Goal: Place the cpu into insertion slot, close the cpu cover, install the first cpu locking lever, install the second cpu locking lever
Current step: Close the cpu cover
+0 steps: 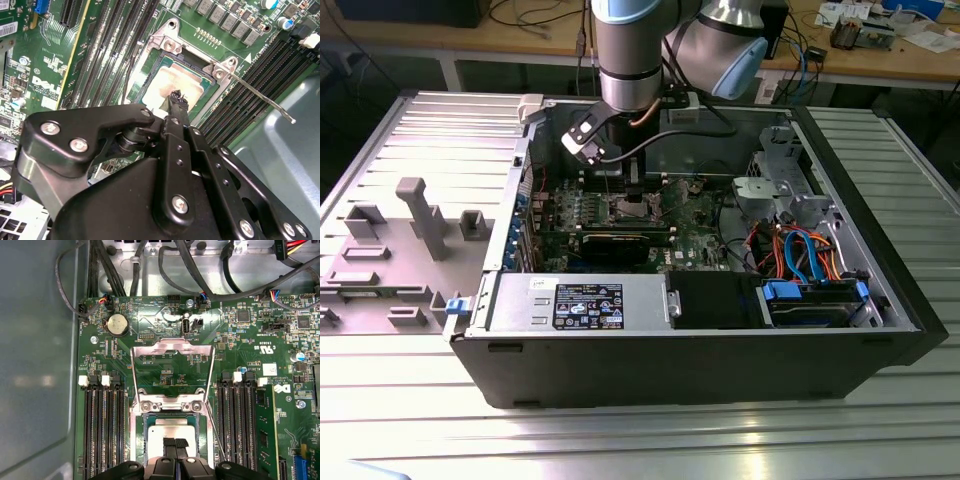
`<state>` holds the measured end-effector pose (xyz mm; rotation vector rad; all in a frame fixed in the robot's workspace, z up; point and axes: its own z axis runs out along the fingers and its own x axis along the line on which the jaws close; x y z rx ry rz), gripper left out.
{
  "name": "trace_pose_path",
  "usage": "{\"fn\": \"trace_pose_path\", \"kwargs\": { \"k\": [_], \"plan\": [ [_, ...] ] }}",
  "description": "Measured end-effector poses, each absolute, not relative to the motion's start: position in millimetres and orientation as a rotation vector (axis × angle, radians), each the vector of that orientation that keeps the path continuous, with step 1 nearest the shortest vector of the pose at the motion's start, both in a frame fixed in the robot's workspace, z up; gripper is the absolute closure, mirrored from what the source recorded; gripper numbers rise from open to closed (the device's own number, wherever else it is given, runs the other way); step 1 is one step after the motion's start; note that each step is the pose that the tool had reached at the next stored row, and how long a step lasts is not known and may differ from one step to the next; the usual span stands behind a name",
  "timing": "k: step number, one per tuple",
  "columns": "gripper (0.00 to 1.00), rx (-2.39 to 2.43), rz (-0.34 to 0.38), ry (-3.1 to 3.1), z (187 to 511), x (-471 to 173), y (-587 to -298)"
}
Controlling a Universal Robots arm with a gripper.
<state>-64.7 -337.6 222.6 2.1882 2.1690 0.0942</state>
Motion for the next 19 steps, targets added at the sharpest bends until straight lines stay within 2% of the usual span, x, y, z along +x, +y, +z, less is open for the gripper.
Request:
{"fn": "trace_pose_path", "kwargs": {
  "k": [4,19],
  "plan": [
    [0.89,2.199,0.069,2.179,222.6,-62.6,-337.6],
    [0.89,2.198,0.068,2.179,228.8,-62.5,-337.6]
  ]
}}
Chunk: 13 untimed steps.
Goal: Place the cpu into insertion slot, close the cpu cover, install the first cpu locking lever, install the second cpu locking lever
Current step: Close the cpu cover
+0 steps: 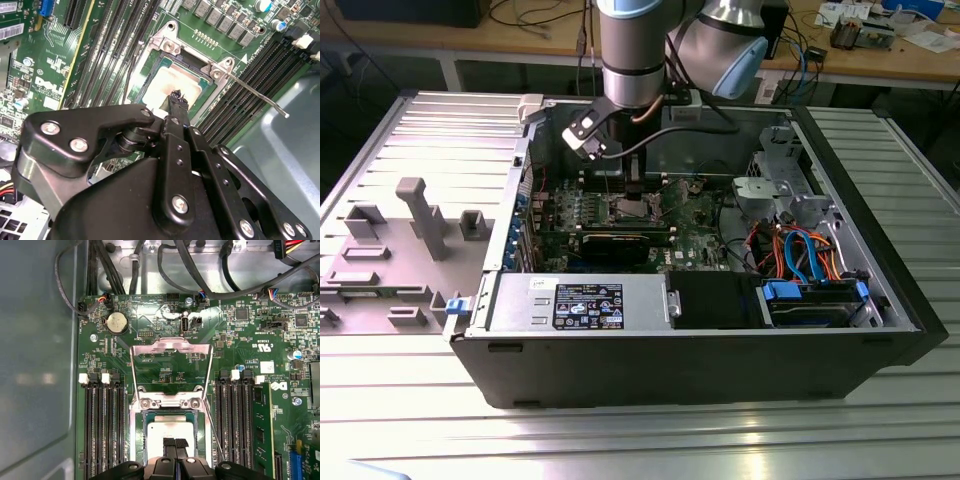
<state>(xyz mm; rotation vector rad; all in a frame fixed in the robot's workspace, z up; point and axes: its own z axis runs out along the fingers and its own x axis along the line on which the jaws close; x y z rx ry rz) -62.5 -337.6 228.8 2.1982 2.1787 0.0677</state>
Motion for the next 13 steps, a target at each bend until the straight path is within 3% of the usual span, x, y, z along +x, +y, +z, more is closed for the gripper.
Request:
{"fn": "trace_pose_path", "kwargs": {
  "k": [13],
  "plan": [
    [0.89,2.198,0.068,2.179,241.1,-62.6,-337.5]
  ]
}}
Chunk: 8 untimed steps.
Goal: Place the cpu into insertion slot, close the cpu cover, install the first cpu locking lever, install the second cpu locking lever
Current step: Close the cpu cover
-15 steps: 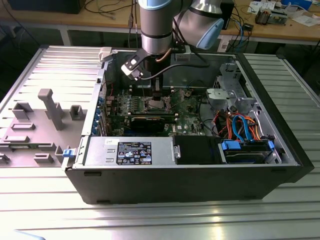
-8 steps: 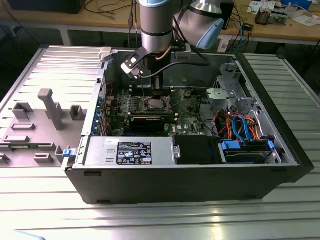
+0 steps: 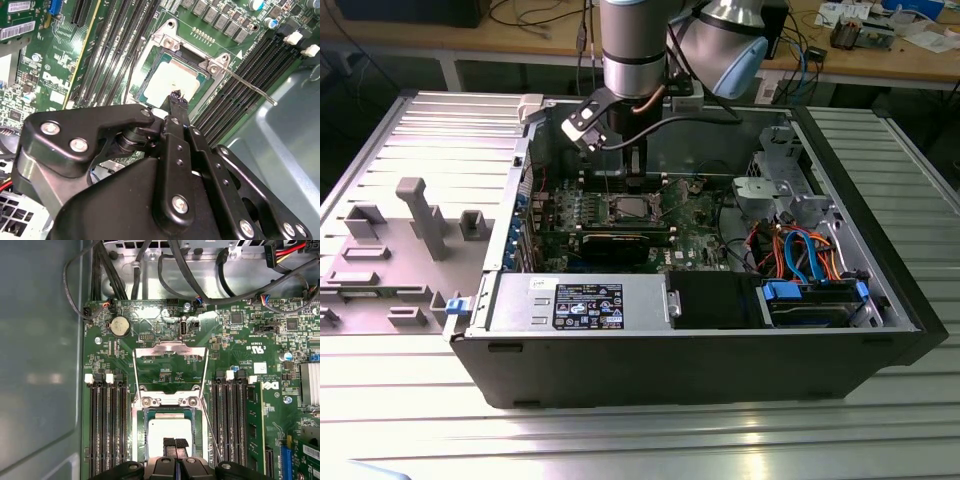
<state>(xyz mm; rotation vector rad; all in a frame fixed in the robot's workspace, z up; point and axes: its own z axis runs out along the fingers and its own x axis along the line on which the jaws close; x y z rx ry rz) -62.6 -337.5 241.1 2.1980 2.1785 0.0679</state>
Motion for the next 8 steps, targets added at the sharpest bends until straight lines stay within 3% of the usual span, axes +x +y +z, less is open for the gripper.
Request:
{"fn": "trace_pose_path", "kwargs": {
  "k": [8],
  "plan": [
    [0.89,2.198,0.068,2.178,241.3,-62.6,-337.6]
  ]
}}
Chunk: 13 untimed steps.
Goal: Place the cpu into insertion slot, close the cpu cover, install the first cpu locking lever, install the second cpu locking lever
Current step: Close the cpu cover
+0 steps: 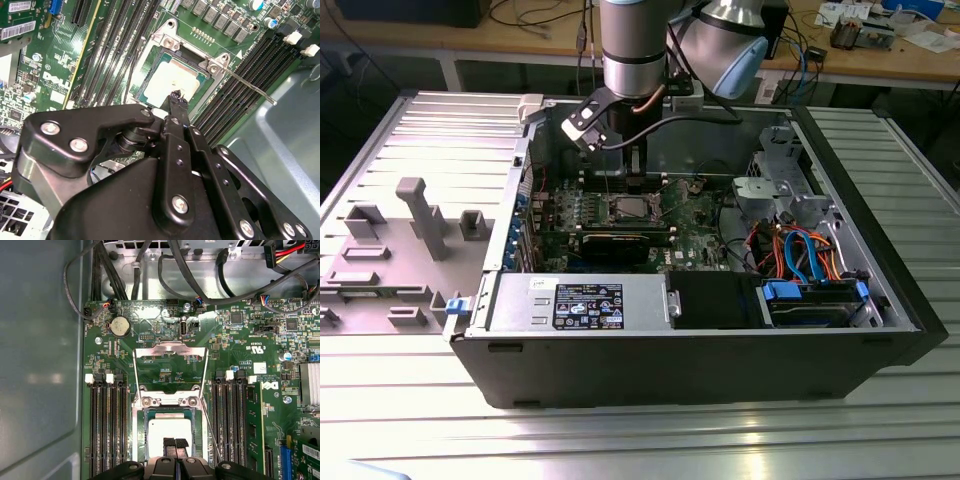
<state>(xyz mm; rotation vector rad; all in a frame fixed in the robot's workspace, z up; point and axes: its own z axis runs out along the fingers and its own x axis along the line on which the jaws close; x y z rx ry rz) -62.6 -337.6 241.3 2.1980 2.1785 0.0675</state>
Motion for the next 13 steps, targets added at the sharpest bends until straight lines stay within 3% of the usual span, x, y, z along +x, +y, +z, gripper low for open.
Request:
{"fn": "trace_pose_path", "kwargs": {
  "k": [13],
  "plan": [
    [0.89,2.198,0.067,2.178,251.8,-62.6,-337.5]
  ]
}}
